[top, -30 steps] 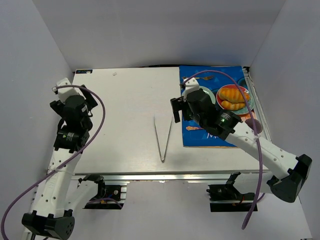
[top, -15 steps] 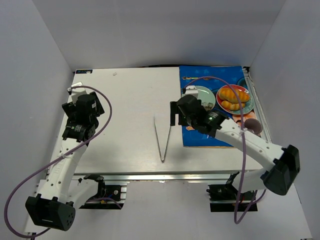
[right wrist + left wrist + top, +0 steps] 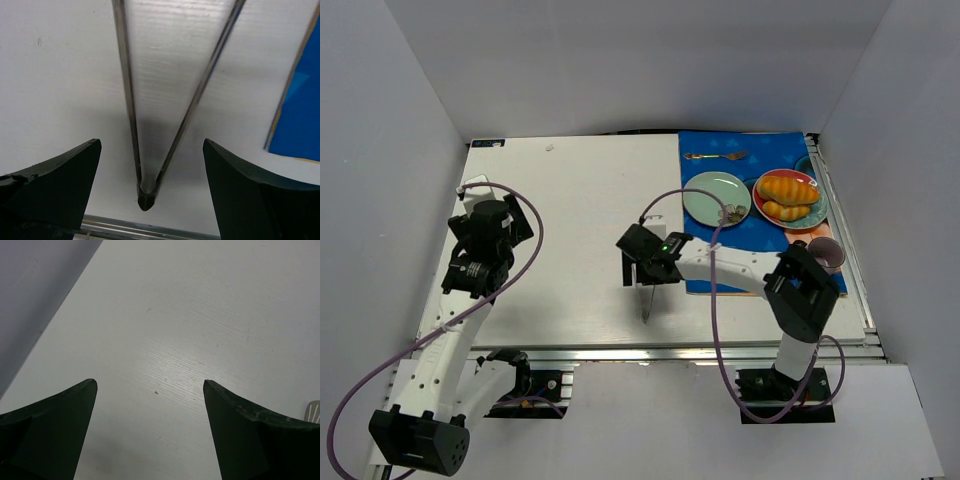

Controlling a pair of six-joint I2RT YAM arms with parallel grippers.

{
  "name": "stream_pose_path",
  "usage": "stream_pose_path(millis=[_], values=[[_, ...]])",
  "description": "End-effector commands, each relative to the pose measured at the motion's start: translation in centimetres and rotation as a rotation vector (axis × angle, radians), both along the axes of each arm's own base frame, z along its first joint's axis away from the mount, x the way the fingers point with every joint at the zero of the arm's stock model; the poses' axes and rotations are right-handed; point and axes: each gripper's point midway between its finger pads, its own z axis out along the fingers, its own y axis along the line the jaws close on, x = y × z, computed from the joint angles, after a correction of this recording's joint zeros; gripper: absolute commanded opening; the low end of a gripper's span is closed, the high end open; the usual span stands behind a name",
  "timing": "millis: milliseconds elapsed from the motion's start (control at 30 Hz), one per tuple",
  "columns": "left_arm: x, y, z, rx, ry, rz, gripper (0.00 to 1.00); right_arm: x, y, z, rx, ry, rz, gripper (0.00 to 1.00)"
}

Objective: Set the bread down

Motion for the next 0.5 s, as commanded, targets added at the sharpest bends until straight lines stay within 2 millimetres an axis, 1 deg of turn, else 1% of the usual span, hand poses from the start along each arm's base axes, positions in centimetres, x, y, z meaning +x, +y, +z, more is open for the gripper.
stream_pose_path(millis=[0,100,233,333,400,467], values=[[-0.3,0.0,0.0,0.001,0.006,-0.003,0.98,-0.3,1.6,0.8,0.045,0.004,-0.049,0.89],[-0.4,0.2,0.1,0.012,0.009,-0.001,0.98,-0.7,1.7,-0.2,0.041,0.023,-0.048,0.89],[-0.6,0.3,-0.2,0.013,0.012,0.001,0.98,-0.9,1.7,-1.3,0.02,0.035,-0.05,0.89],[-0.7,0.2,-0.7,0.01,0.021,0.0,0.98,-0.9,2.1,-2.0,0.023,0.04,-0.049,0.89],[-0.6,0.1,-1.1,0.006,0.034,-0.002,0.98,-0.7,2.0,-2.3,0.014,0.036,-0.059,0.89],[-0.7,0.1,-1.2,0.009,0.042,-0.003,0.98,-0.4,1.8,-2.7,-0.013,0.028,-0.07,0.87]])
